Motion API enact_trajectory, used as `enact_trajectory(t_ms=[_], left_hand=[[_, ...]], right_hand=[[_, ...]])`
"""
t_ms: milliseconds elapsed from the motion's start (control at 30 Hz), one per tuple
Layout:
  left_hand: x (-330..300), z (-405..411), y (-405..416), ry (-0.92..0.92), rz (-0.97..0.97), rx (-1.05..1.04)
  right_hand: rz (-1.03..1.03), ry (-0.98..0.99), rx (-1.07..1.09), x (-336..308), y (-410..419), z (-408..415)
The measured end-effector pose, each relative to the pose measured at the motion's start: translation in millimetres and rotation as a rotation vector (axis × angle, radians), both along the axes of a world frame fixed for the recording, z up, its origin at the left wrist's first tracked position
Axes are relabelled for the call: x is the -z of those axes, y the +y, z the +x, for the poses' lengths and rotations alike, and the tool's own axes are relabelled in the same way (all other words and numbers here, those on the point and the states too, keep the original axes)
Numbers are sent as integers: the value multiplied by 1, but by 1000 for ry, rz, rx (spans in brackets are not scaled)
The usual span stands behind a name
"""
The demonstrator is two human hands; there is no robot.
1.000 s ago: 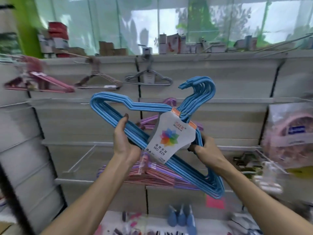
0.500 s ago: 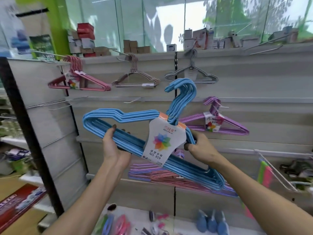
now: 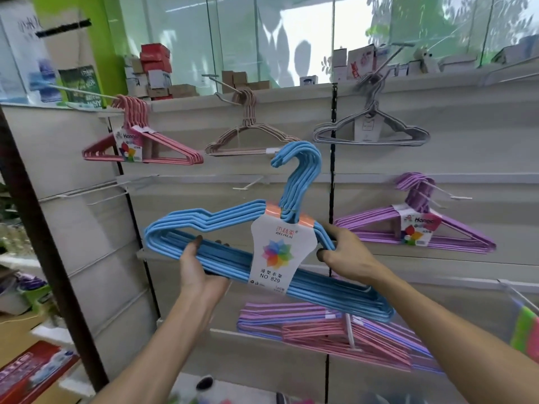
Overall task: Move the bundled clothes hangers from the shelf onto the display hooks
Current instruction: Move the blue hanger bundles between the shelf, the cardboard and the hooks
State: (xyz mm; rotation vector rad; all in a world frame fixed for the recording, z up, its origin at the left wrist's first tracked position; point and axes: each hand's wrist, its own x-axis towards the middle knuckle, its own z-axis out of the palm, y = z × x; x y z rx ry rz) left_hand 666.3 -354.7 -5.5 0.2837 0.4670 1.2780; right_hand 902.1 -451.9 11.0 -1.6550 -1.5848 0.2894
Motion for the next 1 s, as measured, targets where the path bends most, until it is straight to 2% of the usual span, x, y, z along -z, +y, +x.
enact_trajectory(t_ms=[133,533,733,1000], left_hand=[[-2,-2,44,47,-21,-1],[53,3,155,-11,-186,61],[73,19,199,-18,-195,131],[95,40,261,-31,-247,197]], right_hand=[[-5,-2,3,3,48,1],[-133,-105,18,28,153,13],[-177,-222,139,30,183,16],[-247,-230,236,30,222,18]])
